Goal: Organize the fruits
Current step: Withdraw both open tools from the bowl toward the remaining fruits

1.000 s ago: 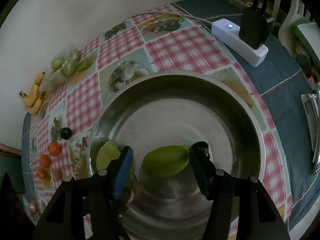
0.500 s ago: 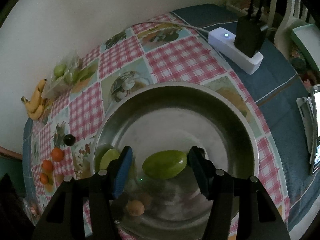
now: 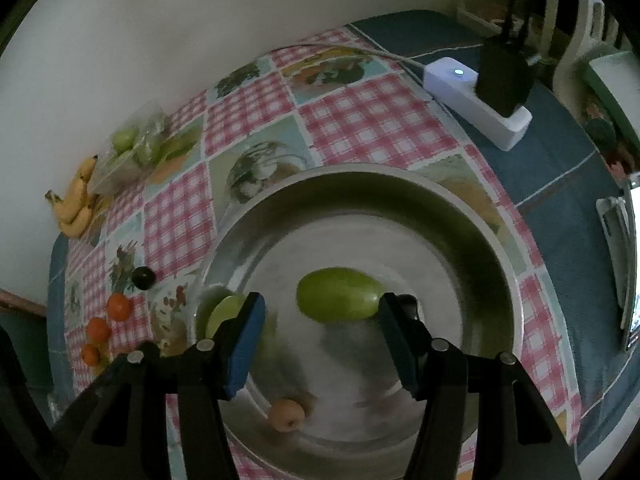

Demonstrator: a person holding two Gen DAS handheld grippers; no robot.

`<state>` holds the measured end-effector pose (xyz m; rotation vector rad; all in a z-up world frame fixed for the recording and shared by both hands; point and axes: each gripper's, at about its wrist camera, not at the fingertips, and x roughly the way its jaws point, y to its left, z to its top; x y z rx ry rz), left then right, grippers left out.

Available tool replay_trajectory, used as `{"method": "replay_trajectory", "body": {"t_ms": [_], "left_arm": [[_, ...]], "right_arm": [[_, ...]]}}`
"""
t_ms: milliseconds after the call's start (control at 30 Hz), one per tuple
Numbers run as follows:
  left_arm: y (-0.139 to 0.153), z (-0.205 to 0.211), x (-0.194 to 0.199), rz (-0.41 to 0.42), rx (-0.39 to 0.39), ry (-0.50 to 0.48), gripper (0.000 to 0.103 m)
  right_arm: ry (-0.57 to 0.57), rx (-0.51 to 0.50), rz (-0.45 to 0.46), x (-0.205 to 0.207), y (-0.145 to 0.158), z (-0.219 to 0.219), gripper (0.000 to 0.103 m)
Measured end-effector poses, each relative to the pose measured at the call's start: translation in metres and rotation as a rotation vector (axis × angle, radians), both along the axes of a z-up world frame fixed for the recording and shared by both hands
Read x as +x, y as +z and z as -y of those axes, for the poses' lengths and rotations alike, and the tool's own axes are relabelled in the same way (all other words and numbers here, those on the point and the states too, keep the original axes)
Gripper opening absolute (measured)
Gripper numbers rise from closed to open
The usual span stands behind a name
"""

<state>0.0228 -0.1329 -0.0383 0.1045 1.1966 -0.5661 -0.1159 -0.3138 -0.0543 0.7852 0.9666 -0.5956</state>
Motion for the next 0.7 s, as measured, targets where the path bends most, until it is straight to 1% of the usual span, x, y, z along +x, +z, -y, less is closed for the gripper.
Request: {"method": "replay_trajectory", "body": {"t_ms": [133,267,333,367,400,433,567,600,633,700], "left_arm": [[0.000,-0.012,0.011,-0.009,-0.006,0.056,0.077],[-0.002,-0.020,0.017,-0.015,-0.005,0.093,0.079],[-0.002,-0.021,0.017,-0.007,0.001,0.103,0.086],[-0.002,-0.021,0.017,-0.002,0.006,0.105,0.089],[-0.003,-0.021,0.017,0.003,0.010,0.106,0.097],[-0.003,-0.021,0.017,0.009,0.014,0.109,0.101],[-0.003,-0.021,0.017,0.024,0.028,0.117,0.102],[-0.004,-0.022,0.017,0.026,0.031,0.122,0.102],[-0.004,-0.023,0.017,0.028,0.033,0.126,0.103],[-0.005,-0.025,0.018,0.032,0.040,0.137,0.103]], "right_arm": [[0.018,-0.008,-0.005,0.004,0.001,-0.004,0.061],[0.024,-0.011,-0.012,0.006,0.000,-0.005,0.061],[0.022,-0.018,-0.014,0.006,-0.001,-0.005,0.068],[0.020,-0.020,-0.018,0.006,-0.002,-0.005,0.074],[0.021,-0.022,-0.024,0.007,-0.003,-0.005,0.075],[0.021,-0.025,-0.031,0.007,-0.005,-0.005,0.075],[0.022,-0.028,-0.041,0.007,-0.008,-0.004,0.077],[0.022,-0.031,-0.044,0.007,-0.008,-0.004,0.083],[0.024,-0.035,-0.046,0.007,-0.008,-0.004,0.086],[0.027,-0.039,-0.045,0.008,-0.008,-0.005,0.086]]}}
